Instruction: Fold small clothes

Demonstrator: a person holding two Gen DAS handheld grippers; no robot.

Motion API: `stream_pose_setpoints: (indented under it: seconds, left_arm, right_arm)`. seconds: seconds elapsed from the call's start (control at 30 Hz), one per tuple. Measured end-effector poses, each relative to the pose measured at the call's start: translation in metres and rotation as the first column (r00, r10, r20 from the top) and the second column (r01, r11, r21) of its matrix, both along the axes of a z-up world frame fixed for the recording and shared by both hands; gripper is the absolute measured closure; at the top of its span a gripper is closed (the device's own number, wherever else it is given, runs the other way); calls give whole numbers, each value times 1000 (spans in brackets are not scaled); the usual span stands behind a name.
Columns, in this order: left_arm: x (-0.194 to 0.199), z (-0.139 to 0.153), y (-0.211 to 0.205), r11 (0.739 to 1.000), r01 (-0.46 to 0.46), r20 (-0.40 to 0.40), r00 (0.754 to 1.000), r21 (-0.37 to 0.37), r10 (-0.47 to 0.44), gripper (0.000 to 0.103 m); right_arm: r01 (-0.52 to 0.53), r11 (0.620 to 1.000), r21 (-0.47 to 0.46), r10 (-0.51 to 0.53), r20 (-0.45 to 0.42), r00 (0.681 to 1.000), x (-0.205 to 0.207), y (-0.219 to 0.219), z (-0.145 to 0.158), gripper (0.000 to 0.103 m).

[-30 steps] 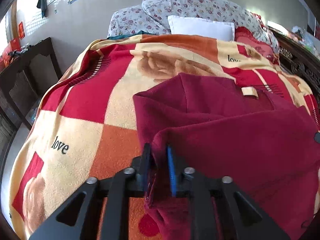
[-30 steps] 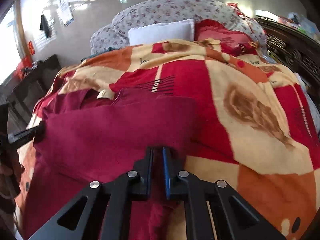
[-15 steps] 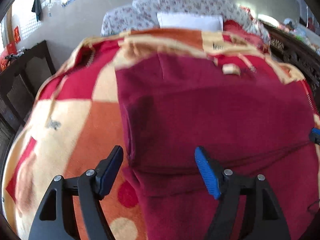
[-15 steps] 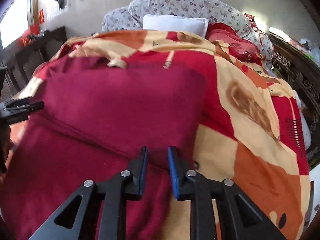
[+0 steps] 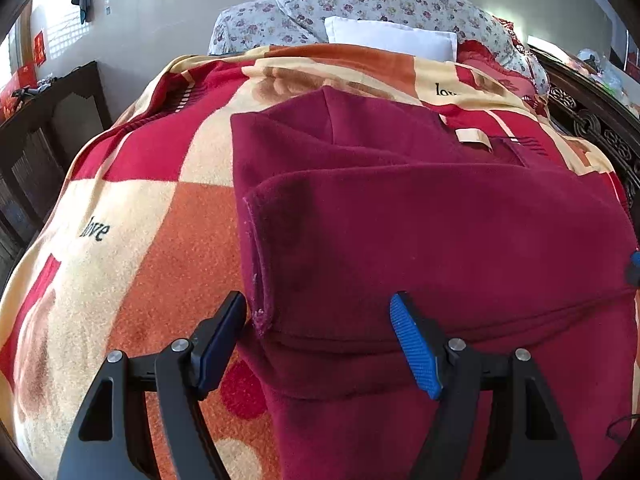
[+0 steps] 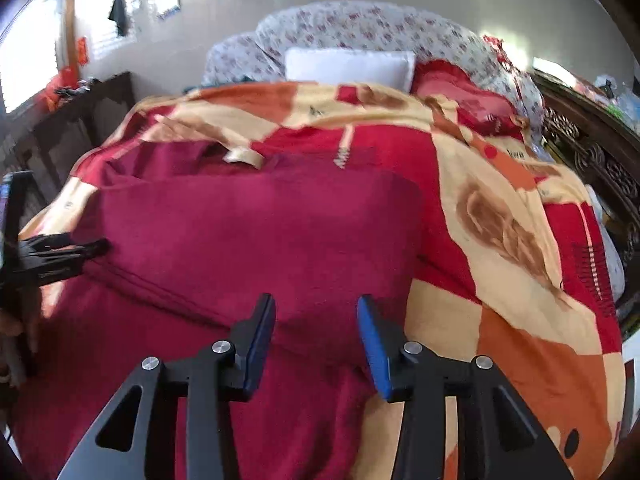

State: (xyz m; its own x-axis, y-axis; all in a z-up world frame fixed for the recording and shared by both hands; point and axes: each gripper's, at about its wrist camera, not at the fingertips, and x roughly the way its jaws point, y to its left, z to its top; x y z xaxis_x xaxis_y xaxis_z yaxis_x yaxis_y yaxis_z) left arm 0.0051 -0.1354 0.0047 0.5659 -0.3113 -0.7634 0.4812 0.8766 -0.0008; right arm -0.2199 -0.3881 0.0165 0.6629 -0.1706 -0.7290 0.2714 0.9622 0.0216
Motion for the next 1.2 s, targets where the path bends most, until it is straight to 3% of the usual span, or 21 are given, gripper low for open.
stream_pose_setpoints:
  seconds: [0.17,0.37,0.53,0.63,0.83,0.93,1.03,1.1,1.17,1.2]
  left_arm:
    - [0,2,3,1000,-6,-14,1000,-6,6,26]
    - [-22,13,20,1000,8,-14,1000,2,-8,26]
    - [-55,15,51,1000,16,-48,999,9,-15,26]
    - [-79,14,71,1000,26,-85,996,-2,-26,26]
    - [-122,9,107,1000,14,-121,992,-11,-15,24]
    - [-138,0,118,1000,9,-159,987,-10,-10,24]
    - [-152,-6,123,1000,3,-166,986,2,-3,24]
    - [-160,-8,125,1000,1,-161,987,11,1,24]
    - [-166,-10,126,1000,-5,-163,987,10,7,24]
    - [-168,-10,127,1000,-7,-164,986,8,9,24]
  right_arm:
    - [14,1000,10,-14,4,1000,-14,2,8,60]
    - [-3,999,51,3,4,1000,-66,12,31,57]
    - [-27,999,28,28,-33,999,-128,21,53,38]
    - [-56,998,43,58,-50,997,-160,31,55,35]
    - [-51,989,140,62,-79,995,-186,47,21,31]
    - [-20,983,183,34,-77,996,-173,47,-5,31]
    - [51,969,242,-48,-17,999,-148,32,-19,31]
    - [63,953,296,-68,7,998,-131,24,-26,38]
    - [59,957,282,-51,-35,998,-111,24,-38,74]
    - [68,969,236,-59,-47,997,-106,26,-42,78]
